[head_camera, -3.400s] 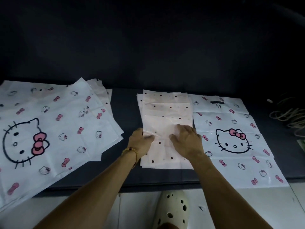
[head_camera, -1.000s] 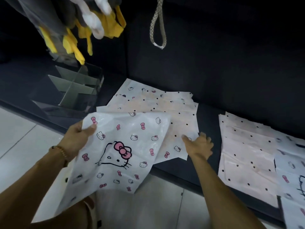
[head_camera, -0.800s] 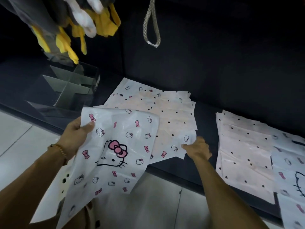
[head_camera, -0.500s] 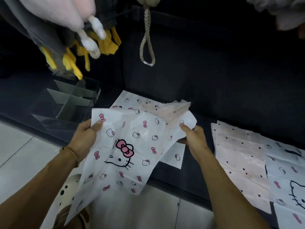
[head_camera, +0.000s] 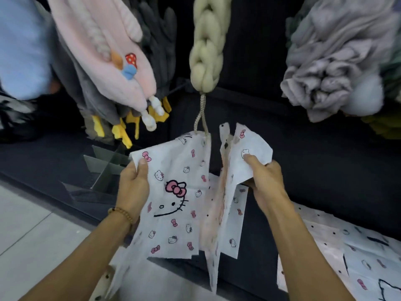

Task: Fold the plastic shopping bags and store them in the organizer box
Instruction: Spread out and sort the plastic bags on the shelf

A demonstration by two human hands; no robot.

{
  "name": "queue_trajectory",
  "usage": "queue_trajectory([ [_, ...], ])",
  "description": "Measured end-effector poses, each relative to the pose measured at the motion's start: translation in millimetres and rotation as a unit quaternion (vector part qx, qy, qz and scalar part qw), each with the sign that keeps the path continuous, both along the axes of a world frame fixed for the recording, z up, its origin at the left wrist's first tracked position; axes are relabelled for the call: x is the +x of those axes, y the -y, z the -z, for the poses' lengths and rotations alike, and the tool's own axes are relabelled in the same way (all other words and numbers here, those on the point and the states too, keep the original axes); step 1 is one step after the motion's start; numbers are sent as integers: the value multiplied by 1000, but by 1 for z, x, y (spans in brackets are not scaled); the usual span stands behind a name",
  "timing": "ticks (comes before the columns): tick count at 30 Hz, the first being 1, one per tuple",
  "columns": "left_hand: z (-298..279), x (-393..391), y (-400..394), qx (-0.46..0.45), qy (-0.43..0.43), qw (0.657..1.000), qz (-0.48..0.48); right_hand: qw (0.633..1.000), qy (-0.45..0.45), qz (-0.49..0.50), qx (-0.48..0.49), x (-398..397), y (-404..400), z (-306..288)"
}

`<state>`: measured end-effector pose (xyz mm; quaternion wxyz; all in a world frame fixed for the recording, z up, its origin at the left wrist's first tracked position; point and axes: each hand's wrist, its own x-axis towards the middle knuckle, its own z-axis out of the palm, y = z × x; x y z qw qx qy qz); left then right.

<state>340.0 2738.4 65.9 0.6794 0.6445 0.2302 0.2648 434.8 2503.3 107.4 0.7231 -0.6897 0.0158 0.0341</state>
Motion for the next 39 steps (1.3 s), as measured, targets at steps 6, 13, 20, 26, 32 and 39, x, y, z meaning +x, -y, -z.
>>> queue_trajectory([
  [6, -9, -9, 20, -46, 15, 994, 95, 994, -25, -86, 68, -16, -38, -20],
  [13, -13, -28, 1, -18, 46, 974, 223, 982, -51, -181, 32, -37, -118, -20],
  [20, -13, -29, -17, -79, 8, 981, 174, 974, -7, -225, 28, -37, -103, -4],
  [26, -28, -38, -41, -185, -2, 944, 273, 992, -66, 0, -108, -26, -37, 60],
  [32, -20, -46, -47, -218, -8, 938, 269, 932, -260, -184, 173, -38, -10, 106],
  [39, 2, -40, -33, -221, -51, 927, 298, 979, -156, -122, 48, -35, 44, 86],
])
